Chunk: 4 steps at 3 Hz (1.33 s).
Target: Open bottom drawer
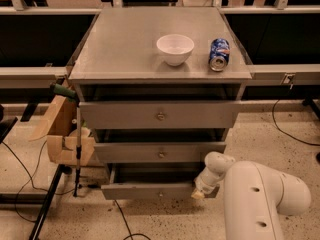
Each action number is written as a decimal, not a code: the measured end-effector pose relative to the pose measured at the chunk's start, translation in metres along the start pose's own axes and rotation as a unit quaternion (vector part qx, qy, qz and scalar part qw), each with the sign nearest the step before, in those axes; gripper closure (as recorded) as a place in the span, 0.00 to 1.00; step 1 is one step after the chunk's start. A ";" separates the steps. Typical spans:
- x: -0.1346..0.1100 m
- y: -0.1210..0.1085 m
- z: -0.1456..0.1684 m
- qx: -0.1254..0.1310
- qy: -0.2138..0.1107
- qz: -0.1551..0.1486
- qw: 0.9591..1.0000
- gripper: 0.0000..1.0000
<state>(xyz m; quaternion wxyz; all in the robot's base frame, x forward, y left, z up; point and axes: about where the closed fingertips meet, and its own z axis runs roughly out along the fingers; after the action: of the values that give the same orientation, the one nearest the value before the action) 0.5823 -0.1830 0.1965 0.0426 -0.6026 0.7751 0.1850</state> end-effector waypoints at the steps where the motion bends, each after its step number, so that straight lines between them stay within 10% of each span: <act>1: -0.001 -0.002 -0.002 0.000 0.000 0.000 1.000 1.00; 4: -0.002 -0.005 -0.004 0.003 -0.004 -0.007 1.000 1.00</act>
Offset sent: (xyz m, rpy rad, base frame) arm -0.0916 -0.0303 -0.0645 0.1921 -0.1384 -0.0310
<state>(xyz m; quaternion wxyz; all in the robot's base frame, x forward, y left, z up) 0.5879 -0.1836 0.1992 0.0487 -0.6069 0.7714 0.1851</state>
